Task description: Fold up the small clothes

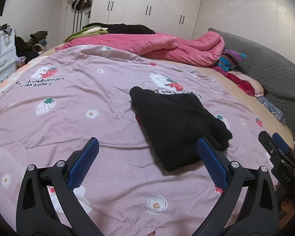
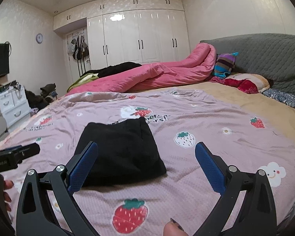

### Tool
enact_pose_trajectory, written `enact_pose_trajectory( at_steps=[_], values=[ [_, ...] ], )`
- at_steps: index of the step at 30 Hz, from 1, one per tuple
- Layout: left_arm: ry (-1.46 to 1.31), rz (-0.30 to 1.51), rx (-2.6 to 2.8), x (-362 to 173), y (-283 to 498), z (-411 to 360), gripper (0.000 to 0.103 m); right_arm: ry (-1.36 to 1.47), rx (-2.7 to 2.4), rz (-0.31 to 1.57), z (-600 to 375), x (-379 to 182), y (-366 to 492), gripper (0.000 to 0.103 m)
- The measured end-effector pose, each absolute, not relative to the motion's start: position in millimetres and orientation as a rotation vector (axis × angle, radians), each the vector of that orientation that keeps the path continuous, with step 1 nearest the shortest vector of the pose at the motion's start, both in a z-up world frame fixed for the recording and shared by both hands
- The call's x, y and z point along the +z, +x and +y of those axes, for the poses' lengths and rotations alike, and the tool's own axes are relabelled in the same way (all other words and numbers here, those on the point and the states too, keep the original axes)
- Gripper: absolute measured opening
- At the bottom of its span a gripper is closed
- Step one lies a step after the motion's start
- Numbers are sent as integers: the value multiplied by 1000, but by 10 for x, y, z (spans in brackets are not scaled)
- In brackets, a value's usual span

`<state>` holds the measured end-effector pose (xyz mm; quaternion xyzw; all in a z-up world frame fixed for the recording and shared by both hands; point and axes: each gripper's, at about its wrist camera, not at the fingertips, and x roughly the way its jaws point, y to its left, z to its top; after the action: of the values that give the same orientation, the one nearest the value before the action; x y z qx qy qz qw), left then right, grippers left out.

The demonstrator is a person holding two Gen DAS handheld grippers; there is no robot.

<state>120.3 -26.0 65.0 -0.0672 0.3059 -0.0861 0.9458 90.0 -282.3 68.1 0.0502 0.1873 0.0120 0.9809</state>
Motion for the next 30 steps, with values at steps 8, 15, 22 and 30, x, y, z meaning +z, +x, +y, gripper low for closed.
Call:
enact_pose_trajectory(
  at_steps=[8,15,22,30],
  values=[
    [-120,641,-174,507,1073,-268,94,88,20,414,-2811,509,731,99],
    [-99,680,-163,301,963,-264,94,82,13,446,-2784,415,653,99],
    [-88,705,-164,191,929,-280,94,100,-1,515,-2783,288,586,99],
    [-75,695,-150,158,942,-272,94,69,-15,555,-2699,183,615,99]
  ],
)
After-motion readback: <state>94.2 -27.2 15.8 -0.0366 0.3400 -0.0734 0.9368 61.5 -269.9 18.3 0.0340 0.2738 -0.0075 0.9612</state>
